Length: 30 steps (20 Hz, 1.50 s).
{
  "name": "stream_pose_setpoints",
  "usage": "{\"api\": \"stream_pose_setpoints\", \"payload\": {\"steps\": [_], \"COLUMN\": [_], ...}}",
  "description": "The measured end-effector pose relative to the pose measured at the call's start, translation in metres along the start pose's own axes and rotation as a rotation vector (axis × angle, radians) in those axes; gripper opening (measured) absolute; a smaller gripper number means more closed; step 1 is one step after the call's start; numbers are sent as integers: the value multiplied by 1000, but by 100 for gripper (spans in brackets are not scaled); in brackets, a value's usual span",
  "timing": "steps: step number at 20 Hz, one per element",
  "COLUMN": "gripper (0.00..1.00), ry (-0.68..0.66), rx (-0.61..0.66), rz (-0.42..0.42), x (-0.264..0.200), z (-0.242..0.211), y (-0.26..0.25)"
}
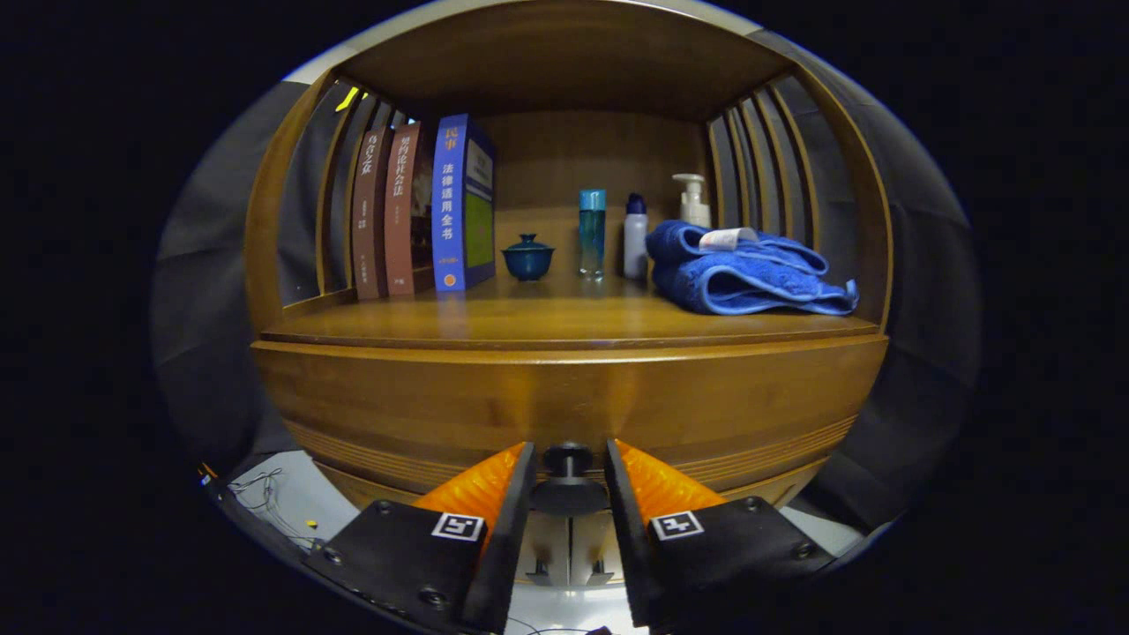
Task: Pull open the drawer, take out the items inside it, and place them on the countertop above the cabinet.
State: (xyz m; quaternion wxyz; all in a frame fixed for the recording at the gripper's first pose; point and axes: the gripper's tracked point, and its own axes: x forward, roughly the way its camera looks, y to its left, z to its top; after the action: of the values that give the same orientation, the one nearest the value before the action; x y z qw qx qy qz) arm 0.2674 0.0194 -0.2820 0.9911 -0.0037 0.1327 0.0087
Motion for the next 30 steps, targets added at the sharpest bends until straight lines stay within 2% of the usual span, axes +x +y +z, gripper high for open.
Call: {"api": "stream_pose_setpoints", "payload": {"steps": [2,3,4,5,8,19,28,30], "gripper": [49,41,41,33,33,32,32,32], "ry": [-8,-15,-12,-7,2,5,13,-48], "rx": [-14,-16,-14,-20,-25,21,30,48], "rz": [-9,-12,-14,-14,-18,-8,-4,4], "x": [2,-1,1,-1,-14,-111,-156,-166], "z": [0,4,-1,0,-3,-25,-42,-29], "y": [-1,-1,0,0,-2,-4,-8,-8]}}
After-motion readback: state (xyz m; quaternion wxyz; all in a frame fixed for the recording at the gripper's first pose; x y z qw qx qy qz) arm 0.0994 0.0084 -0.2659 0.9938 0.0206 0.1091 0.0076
